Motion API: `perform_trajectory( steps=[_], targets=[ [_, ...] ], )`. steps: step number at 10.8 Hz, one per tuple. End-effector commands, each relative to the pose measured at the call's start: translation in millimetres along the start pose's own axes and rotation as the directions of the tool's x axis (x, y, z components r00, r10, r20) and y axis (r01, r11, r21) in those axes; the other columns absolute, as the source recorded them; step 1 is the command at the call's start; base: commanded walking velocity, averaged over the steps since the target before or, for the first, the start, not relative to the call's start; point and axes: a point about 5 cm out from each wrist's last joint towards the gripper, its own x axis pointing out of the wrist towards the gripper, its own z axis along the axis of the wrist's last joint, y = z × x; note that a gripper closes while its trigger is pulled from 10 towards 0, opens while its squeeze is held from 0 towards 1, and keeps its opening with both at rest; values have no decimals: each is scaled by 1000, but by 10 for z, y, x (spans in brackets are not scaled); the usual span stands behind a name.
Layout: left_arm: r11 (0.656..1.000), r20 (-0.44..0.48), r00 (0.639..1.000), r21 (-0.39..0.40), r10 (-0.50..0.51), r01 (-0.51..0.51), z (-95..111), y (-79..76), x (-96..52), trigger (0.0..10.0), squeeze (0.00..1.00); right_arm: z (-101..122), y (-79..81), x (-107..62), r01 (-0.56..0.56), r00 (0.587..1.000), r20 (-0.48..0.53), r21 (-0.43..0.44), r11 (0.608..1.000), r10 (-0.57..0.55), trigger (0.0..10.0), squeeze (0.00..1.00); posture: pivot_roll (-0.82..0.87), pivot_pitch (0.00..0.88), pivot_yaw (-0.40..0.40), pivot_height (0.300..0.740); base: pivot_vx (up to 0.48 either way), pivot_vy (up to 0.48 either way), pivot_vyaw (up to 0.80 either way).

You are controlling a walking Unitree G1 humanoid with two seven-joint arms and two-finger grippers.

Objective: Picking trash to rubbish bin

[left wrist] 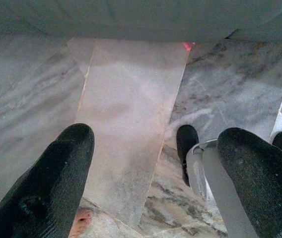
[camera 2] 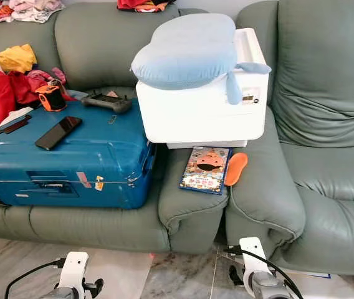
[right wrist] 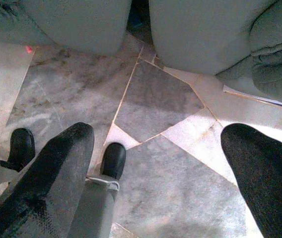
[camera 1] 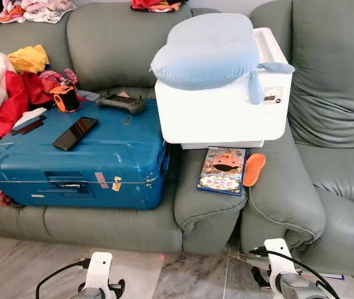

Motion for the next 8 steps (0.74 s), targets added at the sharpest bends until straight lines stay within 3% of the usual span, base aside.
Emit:
perform_trajectory(
  steps=[1, 7, 8],
  targets=[
    [1000, -4, 1000, 16, 0, 0, -9, 33, -6, 10000, 0, -22, 17, 0, -6, 1000, -6, -17, 1000, 5, 10000, 0, 31, 0, 83, 740, 0, 476, 0],
    [1000, -2, 1000, -16, 4, -4, -10, 34, -5, 10000, 0, -34, 60, 3, -14, 1000, -9, -33, 999, 13, 10000, 0, 33, 0, 87, 740, 0, 470, 0],
    [1000, 0, 1000, -15, 5, -5, -5, 33, -5, 10000, 0, -38, 58, 3, -12, 1000, -10, -33, 999, 12, 10000, 0, 32, 0, 87, 740, 0, 0, 0]
  ],
)
